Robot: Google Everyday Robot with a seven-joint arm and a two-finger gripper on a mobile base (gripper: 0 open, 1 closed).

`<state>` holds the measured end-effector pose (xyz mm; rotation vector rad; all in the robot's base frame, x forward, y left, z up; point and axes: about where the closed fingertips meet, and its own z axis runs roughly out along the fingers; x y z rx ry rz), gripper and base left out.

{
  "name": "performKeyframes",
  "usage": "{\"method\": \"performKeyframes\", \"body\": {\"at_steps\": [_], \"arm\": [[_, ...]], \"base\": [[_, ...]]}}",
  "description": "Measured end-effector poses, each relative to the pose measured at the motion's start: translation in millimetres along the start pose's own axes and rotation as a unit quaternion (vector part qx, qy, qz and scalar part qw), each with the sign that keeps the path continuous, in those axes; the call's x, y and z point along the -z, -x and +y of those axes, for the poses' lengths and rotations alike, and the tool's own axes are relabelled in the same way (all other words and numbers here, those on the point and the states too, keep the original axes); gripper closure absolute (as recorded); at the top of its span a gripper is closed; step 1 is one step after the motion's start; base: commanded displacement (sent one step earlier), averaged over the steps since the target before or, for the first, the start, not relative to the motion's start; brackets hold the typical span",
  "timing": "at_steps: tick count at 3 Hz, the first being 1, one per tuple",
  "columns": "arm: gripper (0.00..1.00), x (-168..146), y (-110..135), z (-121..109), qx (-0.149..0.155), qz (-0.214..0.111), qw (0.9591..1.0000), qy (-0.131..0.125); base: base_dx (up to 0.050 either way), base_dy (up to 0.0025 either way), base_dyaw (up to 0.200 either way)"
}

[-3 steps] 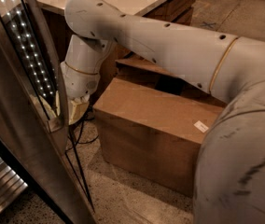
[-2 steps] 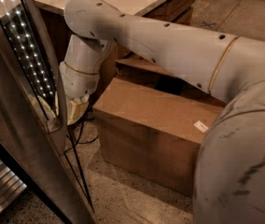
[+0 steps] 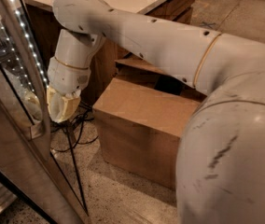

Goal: Close right fridge door

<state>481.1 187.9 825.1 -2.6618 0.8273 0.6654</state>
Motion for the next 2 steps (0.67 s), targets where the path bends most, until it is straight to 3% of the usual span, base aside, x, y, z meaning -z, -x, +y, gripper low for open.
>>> {"method": "performKeyframes", "body": {"at_steps": [2], "arm": [[1.00, -5.0, 19.7, -22.6, 0.030, 0.006, 0.9993, 0.022]], "base": [[0.000, 0.00000, 0.000]]}}
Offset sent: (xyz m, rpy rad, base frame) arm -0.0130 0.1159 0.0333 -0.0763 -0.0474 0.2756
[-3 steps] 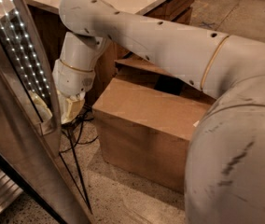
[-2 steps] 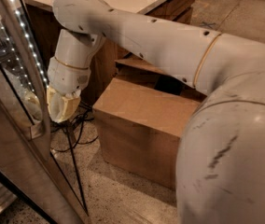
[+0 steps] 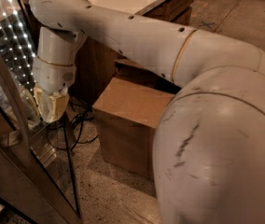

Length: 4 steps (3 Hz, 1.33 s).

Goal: Close right fridge door

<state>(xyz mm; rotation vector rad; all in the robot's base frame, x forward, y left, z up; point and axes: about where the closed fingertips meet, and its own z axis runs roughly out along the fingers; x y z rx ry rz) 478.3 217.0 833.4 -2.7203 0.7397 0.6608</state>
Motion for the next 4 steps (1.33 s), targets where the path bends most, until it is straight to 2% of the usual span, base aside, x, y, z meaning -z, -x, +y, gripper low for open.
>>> {"method": "performKeyframes", "body": {"at_steps": [1, 2, 4], "arm": [[1.00, 1.1, -1.8, 1.1, 0.000, 0.000, 1.0000, 0.000], [1.00, -2.8, 5.8, -8.9, 0.014, 0.003, 0.9998, 0.013], [1.00, -2.8, 5.8, -8.9, 0.014, 0.003, 0.9998, 0.013]], "base": [[0.000, 0.00000, 0.000], [0.000, 0.00000, 0.000], [-0.031, -0.00241, 0.156]]}}
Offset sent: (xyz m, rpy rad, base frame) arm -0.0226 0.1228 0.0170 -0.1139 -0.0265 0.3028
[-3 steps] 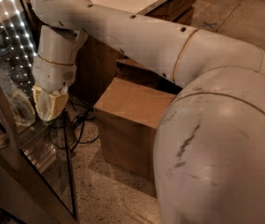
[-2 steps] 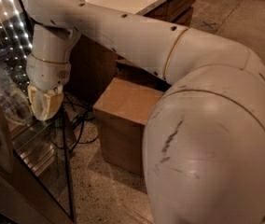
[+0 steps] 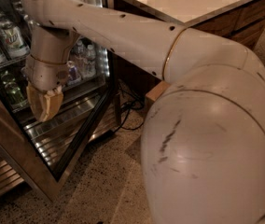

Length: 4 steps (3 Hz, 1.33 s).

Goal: Close right fridge door

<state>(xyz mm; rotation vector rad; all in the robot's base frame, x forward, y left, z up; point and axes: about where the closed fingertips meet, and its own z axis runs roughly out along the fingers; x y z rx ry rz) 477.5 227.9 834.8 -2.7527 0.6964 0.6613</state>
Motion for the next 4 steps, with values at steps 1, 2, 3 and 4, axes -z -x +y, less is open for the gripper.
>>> {"method": "performKeyframes", "body": {"at_steps": [1, 2, 3, 4], "arm": [[1.00, 0.0, 0.0, 0.2, 0.000, 0.000, 1.0000, 0.000], [1.00, 0.2, 0.0, 1.8, 0.000, 0.000, 1.0000, 0.000], [1.00, 2.8, -0.7, 0.6, 0.000, 0.001, 1.0000, 0.001], [1.00, 5.0, -1.8, -0.1, -0.002, 0.001, 1.0000, 0.001]], "base": [[0.000, 0.00000, 0.000], [0.000, 0.00000, 0.000], [0.000, 0.00000, 0.000], [0.000, 0.00000, 0.000]]}}
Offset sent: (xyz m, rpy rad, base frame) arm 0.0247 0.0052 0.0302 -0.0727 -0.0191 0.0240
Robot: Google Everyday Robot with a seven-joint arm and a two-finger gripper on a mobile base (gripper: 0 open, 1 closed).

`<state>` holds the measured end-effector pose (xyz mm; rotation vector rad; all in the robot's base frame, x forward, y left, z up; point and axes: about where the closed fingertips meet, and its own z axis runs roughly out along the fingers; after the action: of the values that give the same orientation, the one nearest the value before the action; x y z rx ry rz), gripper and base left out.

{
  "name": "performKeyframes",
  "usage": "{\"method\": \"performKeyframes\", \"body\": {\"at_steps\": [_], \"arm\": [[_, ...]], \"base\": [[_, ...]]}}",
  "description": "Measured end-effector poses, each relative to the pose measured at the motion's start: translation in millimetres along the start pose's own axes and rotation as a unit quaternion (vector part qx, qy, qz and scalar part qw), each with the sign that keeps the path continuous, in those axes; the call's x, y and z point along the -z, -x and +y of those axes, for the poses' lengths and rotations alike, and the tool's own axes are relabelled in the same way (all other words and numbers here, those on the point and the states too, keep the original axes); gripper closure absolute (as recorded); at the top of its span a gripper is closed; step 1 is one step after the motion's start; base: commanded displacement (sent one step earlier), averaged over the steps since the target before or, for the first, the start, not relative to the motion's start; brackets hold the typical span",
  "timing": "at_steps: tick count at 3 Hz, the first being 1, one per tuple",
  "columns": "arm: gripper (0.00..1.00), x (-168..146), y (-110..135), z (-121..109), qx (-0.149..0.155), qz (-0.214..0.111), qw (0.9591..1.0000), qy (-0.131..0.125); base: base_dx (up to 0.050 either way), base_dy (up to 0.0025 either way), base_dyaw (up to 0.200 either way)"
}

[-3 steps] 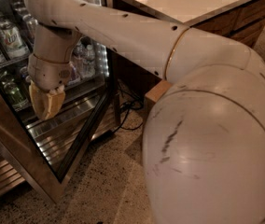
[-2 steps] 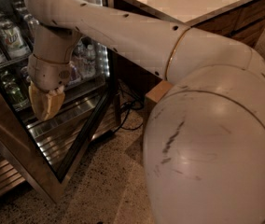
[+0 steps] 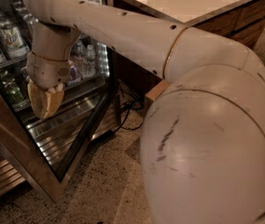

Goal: Close right fridge door

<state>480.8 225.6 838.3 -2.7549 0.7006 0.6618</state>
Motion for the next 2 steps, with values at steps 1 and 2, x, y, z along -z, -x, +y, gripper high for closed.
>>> {"method": "performKeyframes", "body": {"at_steps": [1, 2], "arm": [[1.00, 1.3, -0.7, 0.1, -0.001, 0.000, 1.0000, 0.000], [1.00, 1.8, -1.5, 0.1, -0.006, -0.005, 1.0000, 0.005]], "base": [[0.000, 0.00000, 0.000], [0.000, 0.00000, 0.000]]}}
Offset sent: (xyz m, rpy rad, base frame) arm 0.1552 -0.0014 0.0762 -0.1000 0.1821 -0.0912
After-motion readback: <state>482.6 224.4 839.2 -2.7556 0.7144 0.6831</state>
